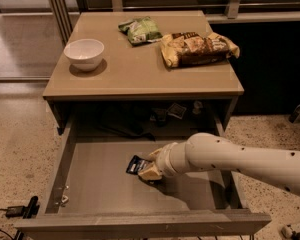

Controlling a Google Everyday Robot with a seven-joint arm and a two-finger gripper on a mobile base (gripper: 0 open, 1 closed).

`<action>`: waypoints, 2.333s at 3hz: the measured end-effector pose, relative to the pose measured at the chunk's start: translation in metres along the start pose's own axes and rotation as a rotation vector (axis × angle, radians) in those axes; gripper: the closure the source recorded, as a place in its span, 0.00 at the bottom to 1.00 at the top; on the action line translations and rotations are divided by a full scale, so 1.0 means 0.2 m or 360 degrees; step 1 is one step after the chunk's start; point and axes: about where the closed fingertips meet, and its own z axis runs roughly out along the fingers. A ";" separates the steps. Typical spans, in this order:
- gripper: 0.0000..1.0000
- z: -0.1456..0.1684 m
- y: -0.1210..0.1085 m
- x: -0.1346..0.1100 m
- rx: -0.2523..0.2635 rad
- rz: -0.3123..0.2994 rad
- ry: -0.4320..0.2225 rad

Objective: Pick rxbar blueberry from top drawer and place on counter

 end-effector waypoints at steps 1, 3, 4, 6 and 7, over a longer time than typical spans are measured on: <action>1.00 0.01 0.02 -0.02 -0.0031 -0.0005 0.0015; 1.00 -0.24 0.07 -0.26 -0.0020 -0.0150 -0.0019; 1.00 -0.34 0.07 -0.34 -0.0002 -0.0199 -0.0037; 1.00 -0.79 -0.16 -0.68 0.0132 -0.0294 -0.0028; 1.00 -0.96 -0.34 -0.96 0.0198 -0.0370 0.0040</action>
Offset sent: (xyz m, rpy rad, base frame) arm -0.0114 0.0174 0.0608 -0.0262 -0.0200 0.0936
